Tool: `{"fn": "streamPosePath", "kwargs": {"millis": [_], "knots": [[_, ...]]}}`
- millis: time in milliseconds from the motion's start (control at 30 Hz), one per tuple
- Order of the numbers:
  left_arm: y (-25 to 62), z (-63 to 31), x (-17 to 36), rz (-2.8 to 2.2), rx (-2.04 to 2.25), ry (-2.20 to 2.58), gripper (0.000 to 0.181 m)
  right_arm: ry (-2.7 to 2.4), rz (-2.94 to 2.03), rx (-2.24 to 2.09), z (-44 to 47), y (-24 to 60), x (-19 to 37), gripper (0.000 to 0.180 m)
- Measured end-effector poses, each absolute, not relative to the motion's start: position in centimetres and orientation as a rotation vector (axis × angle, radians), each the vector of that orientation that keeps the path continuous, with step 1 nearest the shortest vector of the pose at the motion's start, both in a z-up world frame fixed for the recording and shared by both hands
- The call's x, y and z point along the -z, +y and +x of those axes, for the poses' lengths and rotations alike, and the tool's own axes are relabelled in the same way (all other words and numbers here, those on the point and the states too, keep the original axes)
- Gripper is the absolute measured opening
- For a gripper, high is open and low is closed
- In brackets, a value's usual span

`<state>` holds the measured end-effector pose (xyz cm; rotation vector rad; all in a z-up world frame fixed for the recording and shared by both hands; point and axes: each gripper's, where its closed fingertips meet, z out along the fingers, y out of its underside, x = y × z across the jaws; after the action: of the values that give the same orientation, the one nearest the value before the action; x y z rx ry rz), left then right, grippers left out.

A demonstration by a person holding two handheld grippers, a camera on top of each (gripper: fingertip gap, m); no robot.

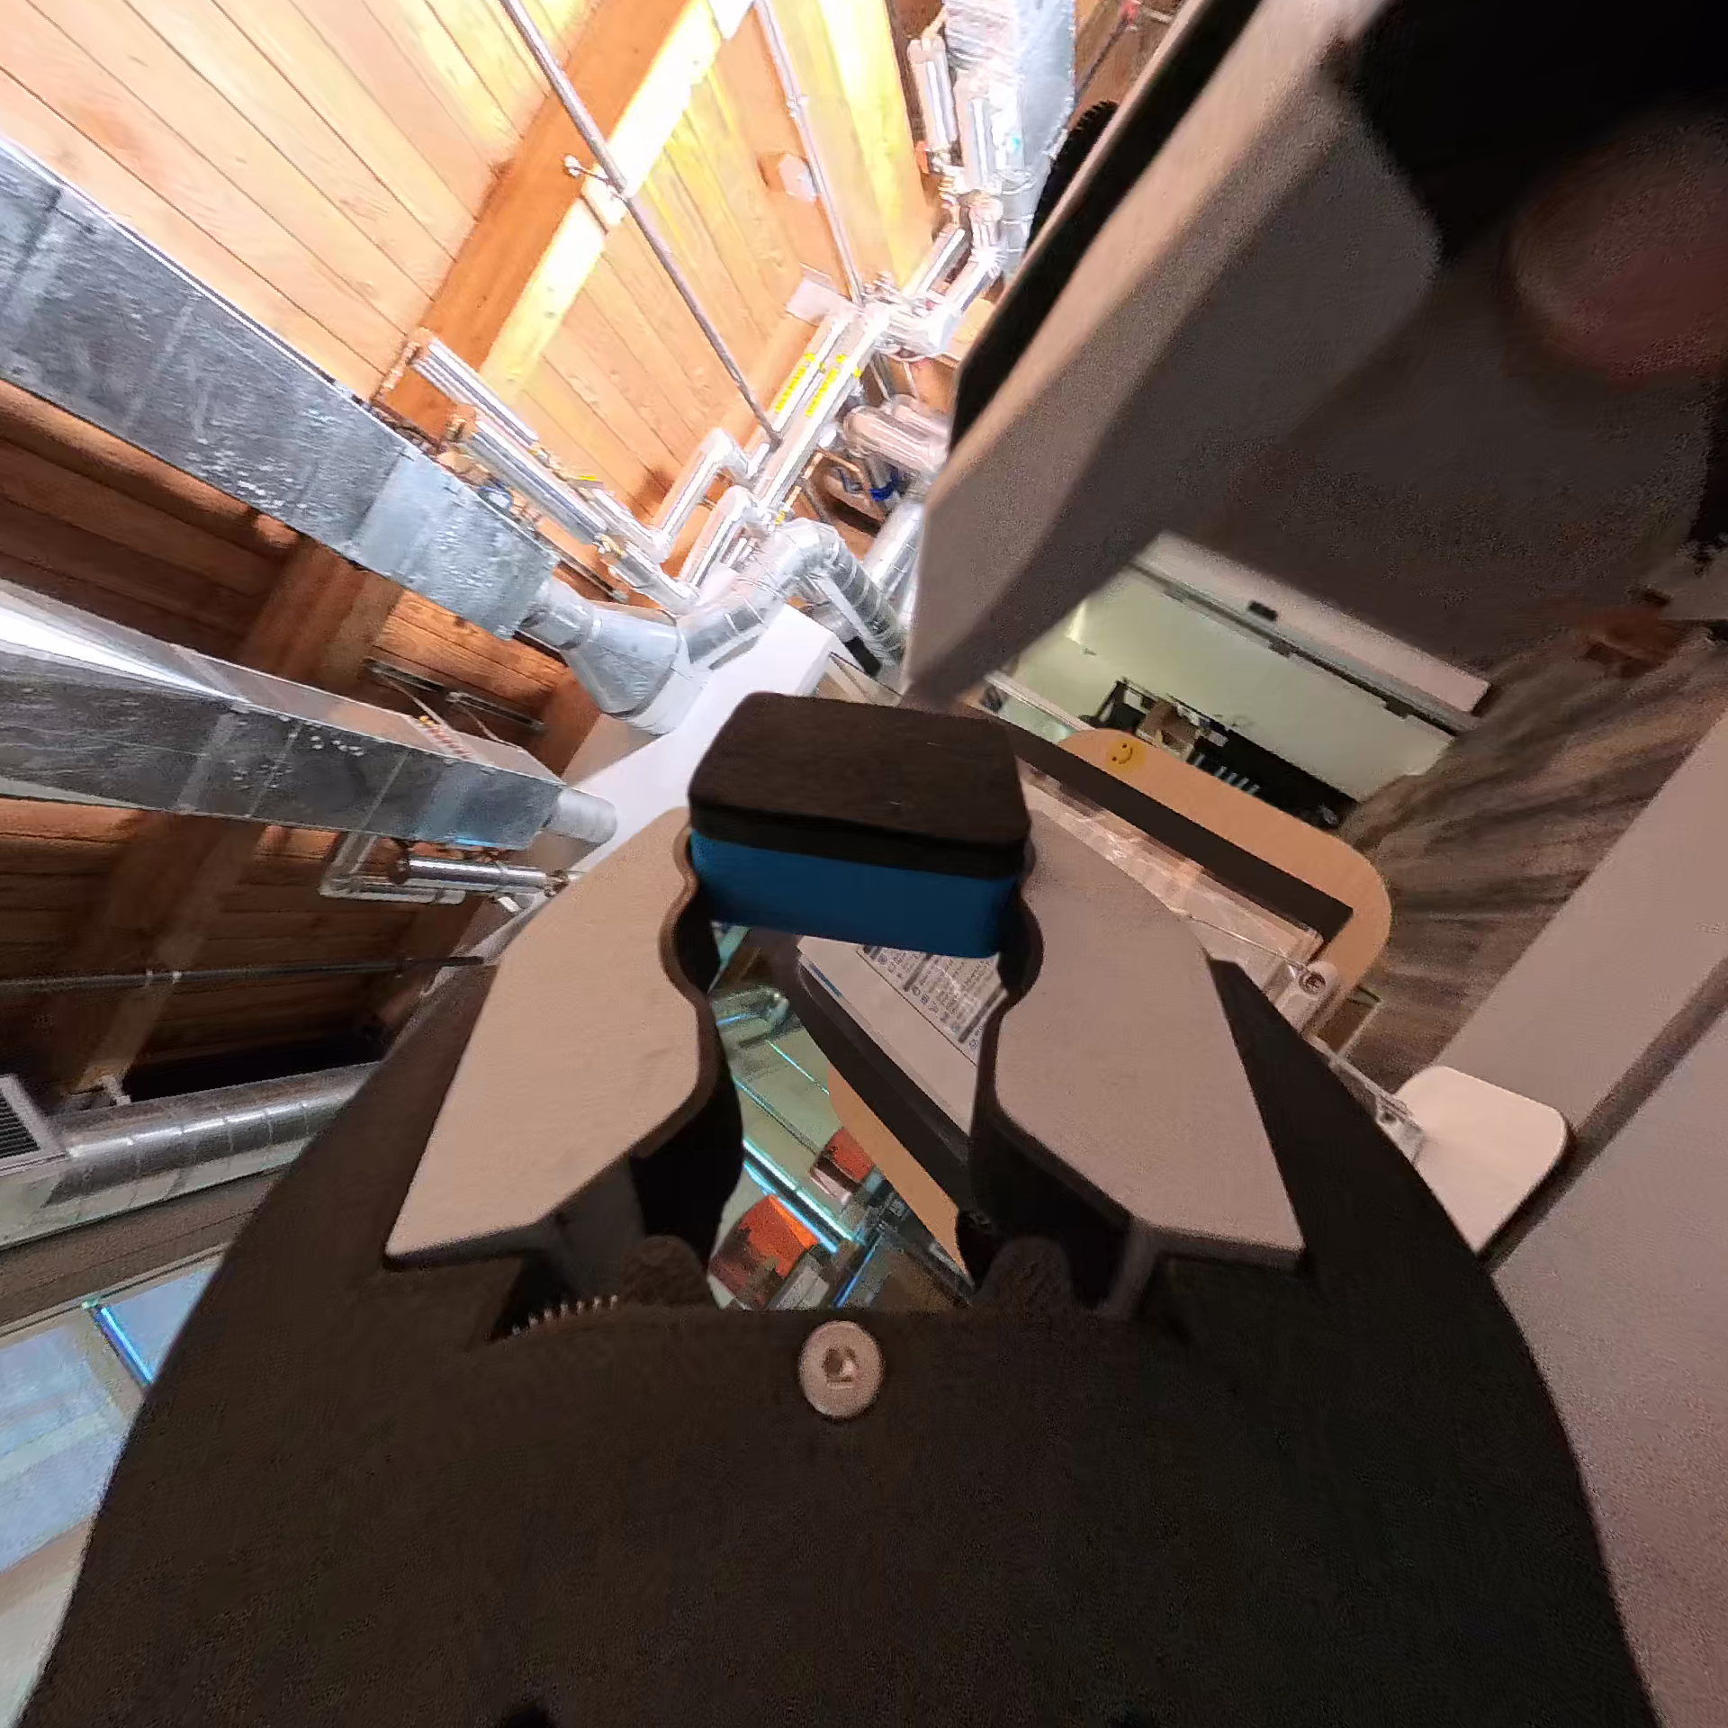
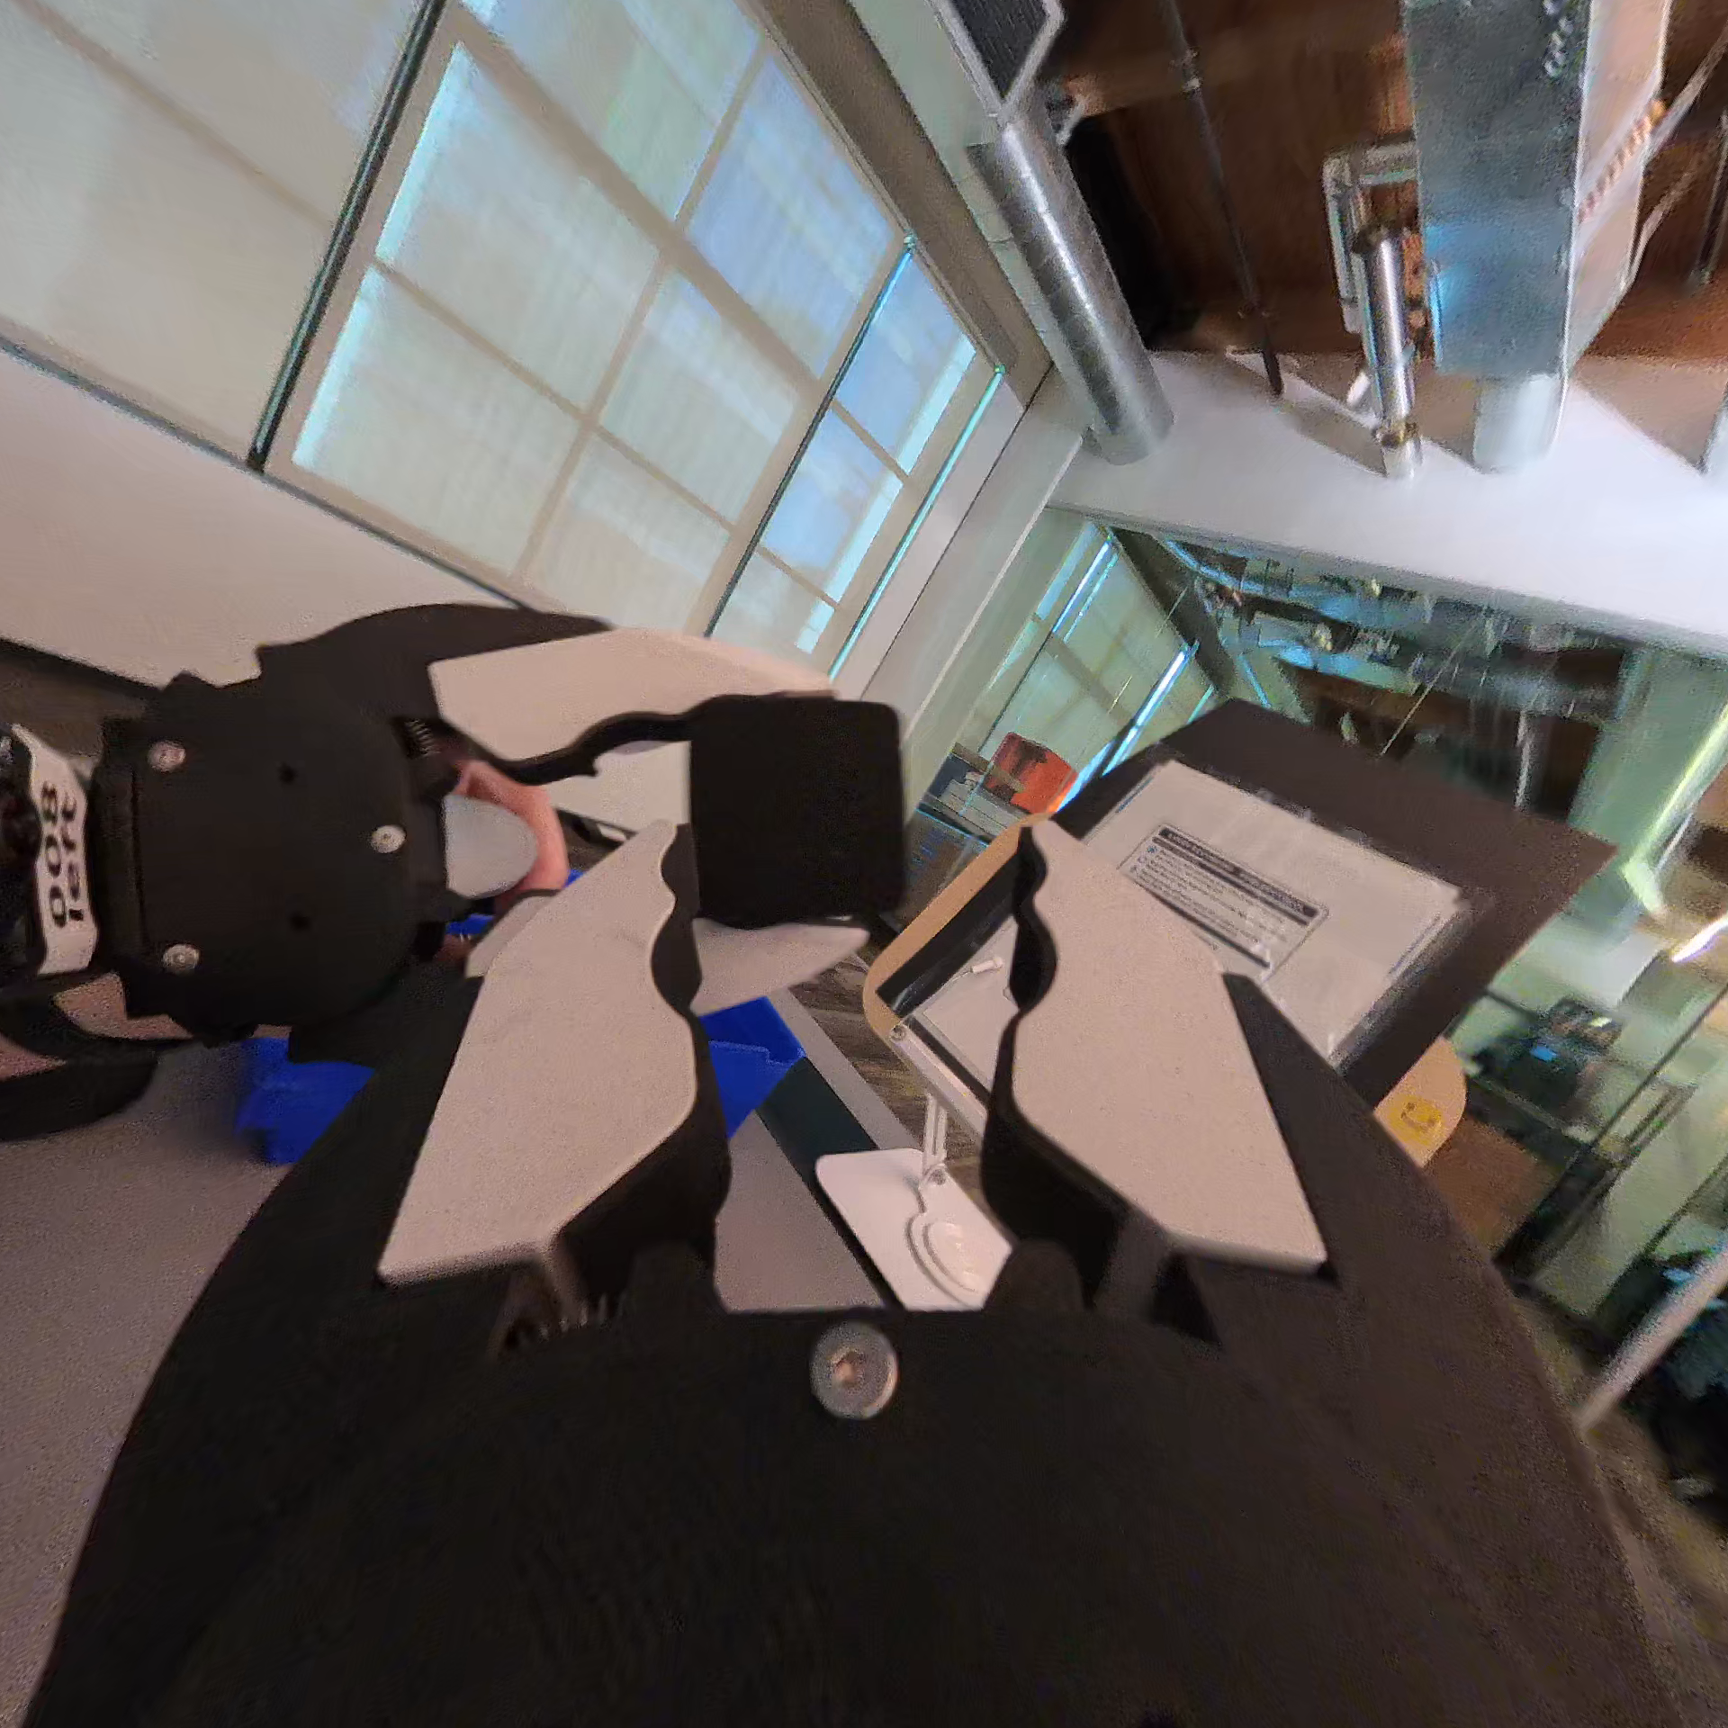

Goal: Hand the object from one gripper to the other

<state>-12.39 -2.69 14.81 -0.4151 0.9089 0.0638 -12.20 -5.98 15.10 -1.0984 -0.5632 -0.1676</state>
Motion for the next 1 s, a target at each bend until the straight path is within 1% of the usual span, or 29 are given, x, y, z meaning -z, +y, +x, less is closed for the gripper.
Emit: {"fn": "streamPosePath", "kwargs": {"millis": [133, 233, 300, 333, 400, 467, 567, 667, 767, 900, 967, 1000], "knots": [[-4.1, -12.4, -14.8, -0.381, -0.035, 0.894, 0.058, -0.616, -1.143, 0.267, -14.4, -4.8, -13.5, 0.067], [-4.7, -12.5, -14.9, -0.364, 0.021, 0.897, 0.057, -0.554, -1.13, 0.202, -14.1, -4.9, -14.0, 0.064], [-5.4, -12.6, -14.9, -0.342, 0.068, 0.899, 0.058, -0.534, -1.14, 0.147, -13.6, -5.0, -14.2, 0.066], [-5.6, -12.6, -14.9, -0.336, 0.078, 0.91, 0.058, -0.571, -1.155, 0.091, -14.0, -5.2, -13.9, 0.057], [-6.2, -12.2, -14.6, -0.324, 0.12, 0.956, 0.058, -0.6, -1.219, 0.033, -13.7, -5.1, -13.5, 0.057], [-7.1, -11.5, -13.7, -0.294, 0.176, 1.057, 0.067, -0.634, -1.311, 0.004, -12.8, -5.2, -13.1, 0.057], [-8.8, -11.1, -12.2, -0.217, 0.238, 1.214, 0.071, -0.636, -1.463, -0.187, -10.8, -6.2, -12.6, 0.057], [-9.5, -11.0, -10.8, -0.178, 0.233, 1.35, 0.072, -0.726, -1.684, -0.526, -10.1, -9.1, -9.6, 0.056], [-11.0, -10.9, -9.0, -0.152, 0.281, 1.468, 0.074, -0.827, -1.869, -0.564, -9.0, -11.0, -5.9, 0.057], [-12.9, -10.0, -5.3, -0.058, 0.194, 1.613, 0.067, -0.945, -1.985, -0.68, -10.7, -12.7, -3.7, 0.057], [-13.3, -9.8, -3.7, -0.02, 0.154, 1.665, 0.054, -1.015, -2.049, -0.673, -11.4, -13.0, -2.3, 0.057], [-13.5, -9.9, -3.0, 0.002, 0.155, 1.698, 0.041, -1.045, -2.072, -0.66, -11.7, -13.0, -1.7, 0.057]]}}
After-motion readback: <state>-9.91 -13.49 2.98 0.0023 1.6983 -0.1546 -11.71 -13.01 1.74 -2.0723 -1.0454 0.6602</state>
